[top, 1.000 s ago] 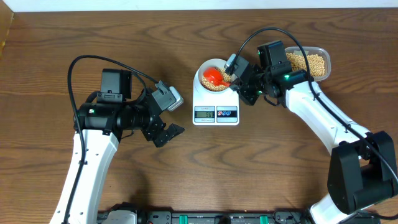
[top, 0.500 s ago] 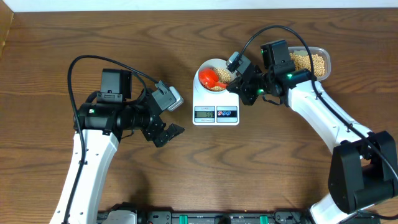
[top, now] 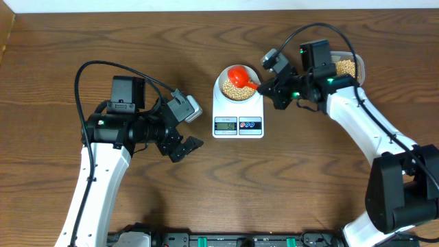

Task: Scoop item into bowl and weigh 50g on scale
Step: 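Lift the red scoop out of the bowl and carry it right to the tub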

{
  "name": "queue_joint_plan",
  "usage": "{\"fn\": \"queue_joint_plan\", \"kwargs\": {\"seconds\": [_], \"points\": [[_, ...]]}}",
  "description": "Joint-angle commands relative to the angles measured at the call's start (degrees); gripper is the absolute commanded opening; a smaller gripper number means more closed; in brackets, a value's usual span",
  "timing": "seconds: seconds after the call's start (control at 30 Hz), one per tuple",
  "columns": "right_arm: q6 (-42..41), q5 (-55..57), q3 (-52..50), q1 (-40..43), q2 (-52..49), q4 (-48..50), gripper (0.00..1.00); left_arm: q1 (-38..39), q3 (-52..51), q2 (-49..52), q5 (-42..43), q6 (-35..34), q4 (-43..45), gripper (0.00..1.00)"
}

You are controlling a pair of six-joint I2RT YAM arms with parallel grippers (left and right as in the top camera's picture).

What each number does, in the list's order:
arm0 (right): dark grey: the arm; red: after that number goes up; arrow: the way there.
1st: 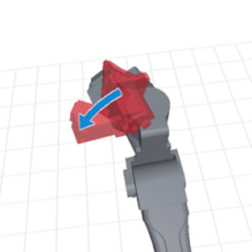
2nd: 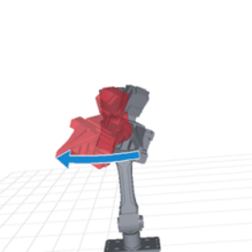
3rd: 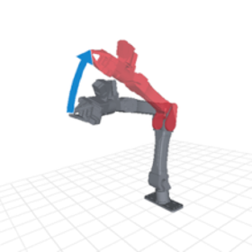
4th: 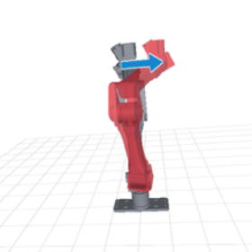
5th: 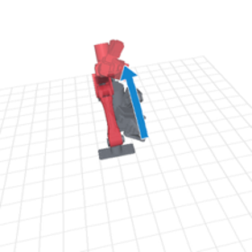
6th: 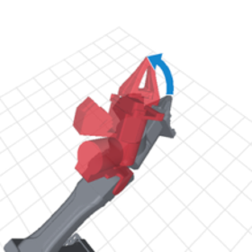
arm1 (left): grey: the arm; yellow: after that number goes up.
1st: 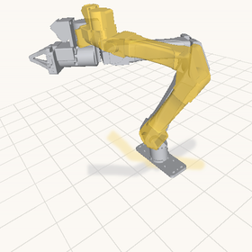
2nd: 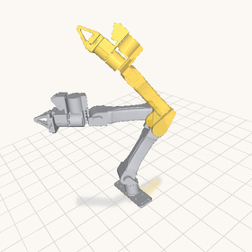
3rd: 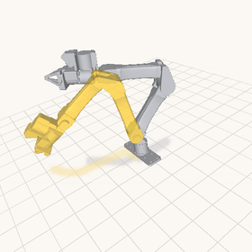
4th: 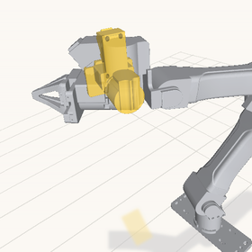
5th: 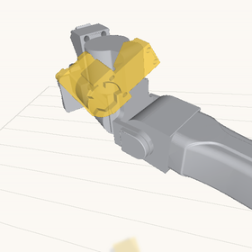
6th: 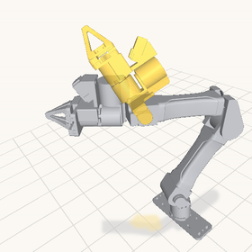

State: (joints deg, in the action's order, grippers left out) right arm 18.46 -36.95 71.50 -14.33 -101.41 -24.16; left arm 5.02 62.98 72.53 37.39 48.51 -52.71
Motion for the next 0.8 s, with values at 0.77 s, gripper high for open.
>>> {"fn": "queue_joint_plan", "kwargs": {"seconds": [0.77], "points": [[-2.21,-20.65,-0.04,11.26,-0.07,0.50,0.01,-0.24,1.38,-0.52,0.33,0.94,-0.20,0.99]]}}
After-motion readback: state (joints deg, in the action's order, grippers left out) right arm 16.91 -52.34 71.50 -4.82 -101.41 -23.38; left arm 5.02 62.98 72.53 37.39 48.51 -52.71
